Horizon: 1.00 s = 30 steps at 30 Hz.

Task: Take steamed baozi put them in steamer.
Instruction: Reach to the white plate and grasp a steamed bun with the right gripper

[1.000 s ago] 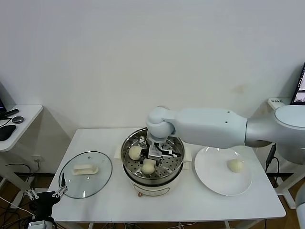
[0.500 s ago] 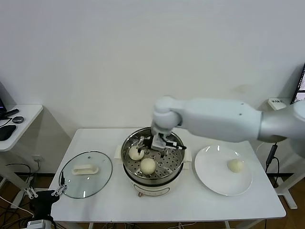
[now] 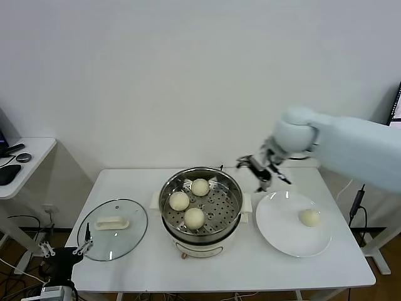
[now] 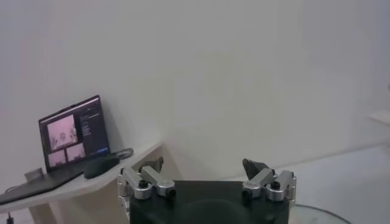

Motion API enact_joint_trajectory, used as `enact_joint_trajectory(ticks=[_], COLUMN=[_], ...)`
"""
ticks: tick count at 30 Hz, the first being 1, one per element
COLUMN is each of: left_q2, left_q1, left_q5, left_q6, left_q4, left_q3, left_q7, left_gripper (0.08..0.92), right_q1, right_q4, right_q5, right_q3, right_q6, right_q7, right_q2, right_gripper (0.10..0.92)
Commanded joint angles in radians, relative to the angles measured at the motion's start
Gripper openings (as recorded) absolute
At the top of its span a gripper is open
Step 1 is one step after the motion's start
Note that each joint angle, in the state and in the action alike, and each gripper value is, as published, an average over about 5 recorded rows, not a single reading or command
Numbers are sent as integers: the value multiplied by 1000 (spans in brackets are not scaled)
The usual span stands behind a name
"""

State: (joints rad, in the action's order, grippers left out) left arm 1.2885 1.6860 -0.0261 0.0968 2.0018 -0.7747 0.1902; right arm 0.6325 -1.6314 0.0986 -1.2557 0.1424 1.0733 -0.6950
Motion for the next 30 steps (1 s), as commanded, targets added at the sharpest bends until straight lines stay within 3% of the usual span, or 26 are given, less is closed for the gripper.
enact_joint_trajectory(ticks=[1, 12, 30], left_q2=[-1, 6, 18], left_q1=[0, 11, 14], left_q5=[5, 14, 30], left_q6=[-1, -2, -19], left_q4=[-1, -3, -6], left_q3=[19, 22, 9], left_q7=[-1, -1, -1], left_gripper=[823, 823, 823], right_q1=[-237, -685, -803], right_q4=[27, 310, 585], right_q5=[-71, -247, -412], right_q3=[148, 537, 682], right_q6=[198, 79, -26], right_q7=[1, 50, 31], right_q2=[326, 269, 24], right_gripper=[823, 823, 823])
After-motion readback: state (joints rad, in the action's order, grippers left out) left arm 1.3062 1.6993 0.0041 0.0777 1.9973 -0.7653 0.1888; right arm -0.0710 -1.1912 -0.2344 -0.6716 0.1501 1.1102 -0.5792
